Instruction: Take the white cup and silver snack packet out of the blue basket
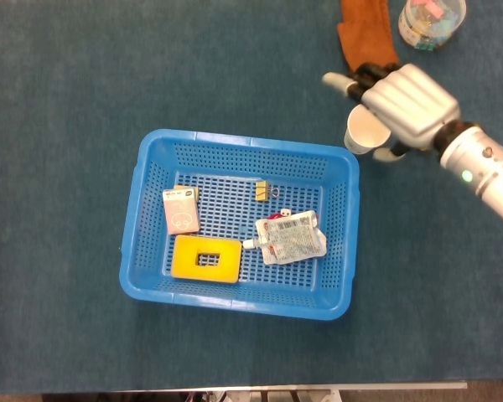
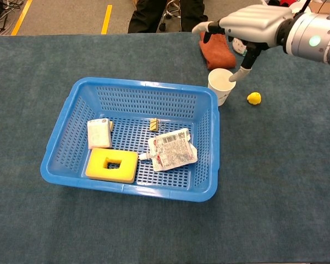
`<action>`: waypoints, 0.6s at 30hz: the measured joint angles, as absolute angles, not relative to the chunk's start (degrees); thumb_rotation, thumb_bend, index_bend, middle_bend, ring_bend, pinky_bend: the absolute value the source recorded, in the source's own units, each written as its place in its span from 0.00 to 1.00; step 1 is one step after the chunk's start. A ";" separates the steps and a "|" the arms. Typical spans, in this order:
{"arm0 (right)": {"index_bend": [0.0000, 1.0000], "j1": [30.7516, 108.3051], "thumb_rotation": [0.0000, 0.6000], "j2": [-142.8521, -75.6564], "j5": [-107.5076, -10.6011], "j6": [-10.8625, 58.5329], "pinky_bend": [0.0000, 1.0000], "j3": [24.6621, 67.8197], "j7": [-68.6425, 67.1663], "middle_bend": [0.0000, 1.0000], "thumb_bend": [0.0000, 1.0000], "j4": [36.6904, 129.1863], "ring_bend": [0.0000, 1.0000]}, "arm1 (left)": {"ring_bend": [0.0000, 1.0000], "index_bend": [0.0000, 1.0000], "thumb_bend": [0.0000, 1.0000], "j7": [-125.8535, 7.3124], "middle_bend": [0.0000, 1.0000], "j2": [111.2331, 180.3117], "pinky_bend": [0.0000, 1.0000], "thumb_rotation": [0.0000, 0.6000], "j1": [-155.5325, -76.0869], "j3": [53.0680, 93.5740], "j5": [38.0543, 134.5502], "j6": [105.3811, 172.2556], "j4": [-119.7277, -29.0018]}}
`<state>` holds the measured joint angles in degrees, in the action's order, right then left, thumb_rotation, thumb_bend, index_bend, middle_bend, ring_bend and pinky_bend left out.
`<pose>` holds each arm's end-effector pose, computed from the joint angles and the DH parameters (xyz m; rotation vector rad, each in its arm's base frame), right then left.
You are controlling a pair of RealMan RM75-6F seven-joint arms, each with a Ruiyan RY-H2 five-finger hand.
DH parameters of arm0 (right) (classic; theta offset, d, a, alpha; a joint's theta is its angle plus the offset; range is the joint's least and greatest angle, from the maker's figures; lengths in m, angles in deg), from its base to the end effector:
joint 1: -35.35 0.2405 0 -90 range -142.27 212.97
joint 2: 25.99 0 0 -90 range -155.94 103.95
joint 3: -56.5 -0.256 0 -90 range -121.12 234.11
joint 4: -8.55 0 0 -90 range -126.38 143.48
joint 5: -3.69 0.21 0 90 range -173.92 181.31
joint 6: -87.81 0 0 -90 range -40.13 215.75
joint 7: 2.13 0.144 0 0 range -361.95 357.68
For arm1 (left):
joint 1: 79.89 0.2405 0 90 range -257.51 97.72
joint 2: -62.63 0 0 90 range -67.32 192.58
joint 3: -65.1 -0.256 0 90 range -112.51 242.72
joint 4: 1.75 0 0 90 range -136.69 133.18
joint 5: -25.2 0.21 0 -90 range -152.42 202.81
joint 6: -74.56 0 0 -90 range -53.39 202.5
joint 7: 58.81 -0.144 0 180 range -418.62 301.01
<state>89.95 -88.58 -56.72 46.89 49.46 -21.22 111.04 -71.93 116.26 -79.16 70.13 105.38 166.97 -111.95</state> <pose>-0.1035 -0.3541 0.0734 2.1594 -0.7768 0.7449 -0.2807 0.1552 0.2139 -1.2103 -0.8163 -0.7877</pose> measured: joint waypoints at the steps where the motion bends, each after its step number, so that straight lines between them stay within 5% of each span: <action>1: 0.16 89.92 1.00 -87.79 -57.53 46.88 0.38 49.10 -20.50 0.29 0.09 112.53 0.22 | 0.21 0.29 0.26 -71.91 0.30 116.25 0.24 1.00 -79.16 70.13 105.35 166.95 -111.98; 7: 0.22 90.87 1.00 -86.13 -61.06 49.80 0.45 48.33 -17.13 0.32 0.08 118.01 0.27 | 0.21 0.29 0.25 -71.47 0.30 116.16 0.24 1.00 -79.05 70.05 105.47 167.07 -111.84; 18: 0.27 96.93 1.00 -95.36 -56.35 54.33 0.46 51.16 -22.36 0.32 0.08 116.12 0.27 | 0.21 0.29 0.26 -70.45 0.30 116.35 0.24 1.00 -77.93 69.52 105.73 168.28 -111.19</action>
<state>96.93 -95.36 -56.35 54.33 51.16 -22.36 116.12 -70.45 116.35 -77.93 69.52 105.73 168.28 -111.19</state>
